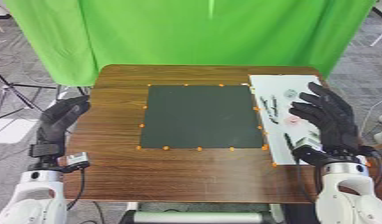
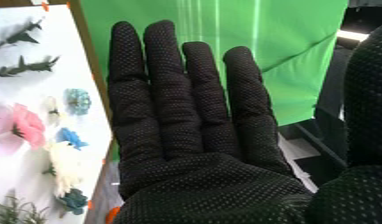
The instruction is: Arrange flowers
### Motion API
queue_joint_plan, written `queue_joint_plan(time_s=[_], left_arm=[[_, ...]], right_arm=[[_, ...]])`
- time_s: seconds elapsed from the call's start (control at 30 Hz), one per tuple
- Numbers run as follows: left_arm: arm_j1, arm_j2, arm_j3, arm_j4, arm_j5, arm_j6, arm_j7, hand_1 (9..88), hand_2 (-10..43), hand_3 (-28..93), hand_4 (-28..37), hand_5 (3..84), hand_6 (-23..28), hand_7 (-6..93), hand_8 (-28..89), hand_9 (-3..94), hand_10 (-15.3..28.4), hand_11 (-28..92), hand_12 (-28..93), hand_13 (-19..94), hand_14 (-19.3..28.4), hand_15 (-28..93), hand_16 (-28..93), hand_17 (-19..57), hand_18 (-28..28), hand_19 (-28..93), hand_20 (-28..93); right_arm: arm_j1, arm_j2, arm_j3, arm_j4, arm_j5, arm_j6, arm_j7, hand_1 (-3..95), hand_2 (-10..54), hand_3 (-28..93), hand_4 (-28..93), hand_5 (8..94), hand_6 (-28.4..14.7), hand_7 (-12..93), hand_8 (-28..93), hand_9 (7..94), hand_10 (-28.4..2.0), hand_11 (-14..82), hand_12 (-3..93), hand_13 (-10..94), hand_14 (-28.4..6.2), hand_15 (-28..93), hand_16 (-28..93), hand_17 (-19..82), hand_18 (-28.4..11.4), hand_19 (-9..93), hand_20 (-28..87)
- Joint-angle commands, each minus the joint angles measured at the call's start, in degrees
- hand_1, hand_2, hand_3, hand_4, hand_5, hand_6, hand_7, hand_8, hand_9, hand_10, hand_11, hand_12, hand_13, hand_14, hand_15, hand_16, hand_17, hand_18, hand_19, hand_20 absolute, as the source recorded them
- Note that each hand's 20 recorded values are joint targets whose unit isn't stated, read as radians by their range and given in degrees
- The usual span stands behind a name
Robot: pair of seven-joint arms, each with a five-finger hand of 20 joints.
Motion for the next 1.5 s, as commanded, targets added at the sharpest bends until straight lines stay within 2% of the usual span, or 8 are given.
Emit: queue_joint_plan(time_s=[0.03,0.1,0.23,0.37,0.53,0.7,0.97,1.5], left_arm=[[-0.2,0.5,-0.5,-0.14,-0.88,-1.16,0.1,36.1,-9.5,54,-21.2,44.2,2.6,24.6,-11,45.9,12.4,29,15,39,15.6,19,2,7.4,9.8,7,15],[-0.3,0.25,-0.54,-0.21,-0.15,-1.17,0.3,36.0,-9.5,54,-21.1,44.3,2.7,24.6,-11,46.0,12.5,29,15,39,15.7,19,2,7.3,9.8,7,15],[-0.2,0.63,-0.56,-0.31,-1.29,-0.81,0.19,36.1,-9.5,54,-20.9,44.5,2.6,24.7,-11,46.0,12.5,29,15,39,15.7,20,2,7.4,9.8,7,15],[0.1,0.96,-1.29,-0.58,-0.74,-1.86,-0.25,34.9,-9.5,55,-20.5,44.6,2.7,24.6,-11,46.2,12.7,29,15,39,15.8,20,2,7.7,10.0,8,15],[1.8,0.61,-2.57,-1.3,-1.13,-1.39,-0.42,34.1,-9.5,56,-20.5,44.7,2.7,24.5,-11,46.3,12.7,29,15,39,15.9,20,2,7.8,10.0,8,16],[1.9,0.84,-3.21,-1.35,1.94,-2.69,-1.22,34.2,-9.5,56,-20.4,44.8,2.7,24.4,-11,46.3,12.6,29,15,39,16.0,20,2,7.8,10.1,8,16],[2.5,1.64,-4.65,-2.15,2.96,-3.86,-2.09,34.2,-9.5,56,-20.1,45.0,2.7,24.4,-11,46.4,12.7,28,15,39,16.1,20,2,7.7,10.2,8,16],[5.1,2.23,-6.66,-3.56,2.52,-3.71,-2.82,34.6,-9.5,56,-19.7,45.1,2.7,24.0,-10,46.4,12.8,28,16,40,16.5,21,2,7.7,10.4,9,16]], right_arm=[[-0.9,0.1,-0.3,0.1,-1.1,-0.3,0.6,29.7,-9.5,61,-26,45.5,-2.9,21,-10,53.3,-15.1,10.8,19.9,58,-15.0,16,20,44,-16.0,19,49],[-0.9,0.1,-0.4,0.0,-0.6,0.0,0.8,29.7,-9.5,61,-26,45.5,-2.9,21,-10,53.4,-15.2,10.8,20.0,58,-15.0,16,20,45,-16.0,18,50],[-1.1,0.9,-0.6,-0.2,-1.3,0.2,1.6,29.7,-9.5,61,-25,45.6,-2.8,21,-9,53.7,-15.1,10.9,20.0,58,-15.0,16,20,45,-16.0,19,51],[-2.5,2.2,-1.7,-2.3,-8.6,8.2,7.8,32.2,-9.5,60,-24,45.9,-2.7,23,-9,55.4,-15.5,14.7,21.9,64,-13.7,19,22,46,-15.5,25,54],[-3.3,3.5,-5.3,-3.4,-25.2,22.1,18.3,41.2,-9.5,61,-19,51.2,-1.8,34,-11,61.1,-14.9,36.3,30.3,74,-7.9,46,28,50,-14.4,64,46],[-5.5,4.5,-5.1,-4.3,-35.3,24.1,25.7,43.5,-9.5,60,-19,54.1,-1.2,41,-11,62.0,-13.8,47.6,35.9,77,-6.1,58,30,55,-13.1,80,41],[-5.3,6.7,-4.7,-4.3,-53.2,13.0,41.6,49.0,-9.5,51,-18,56.7,-0.8,42,11,65.5,-13.6,52.2,39.2,81,-5.1,64,32,60,-12.4,92,35],[-8.7,10.5,4.8,-7.2,-54.2,-6.9,47.4,47.6,-9.5,52,-17,59.4,-1.8,39,7,68.9,-14.4,49.8,38.8,85,-3.9,64,33,63,-10.8,93,33]])
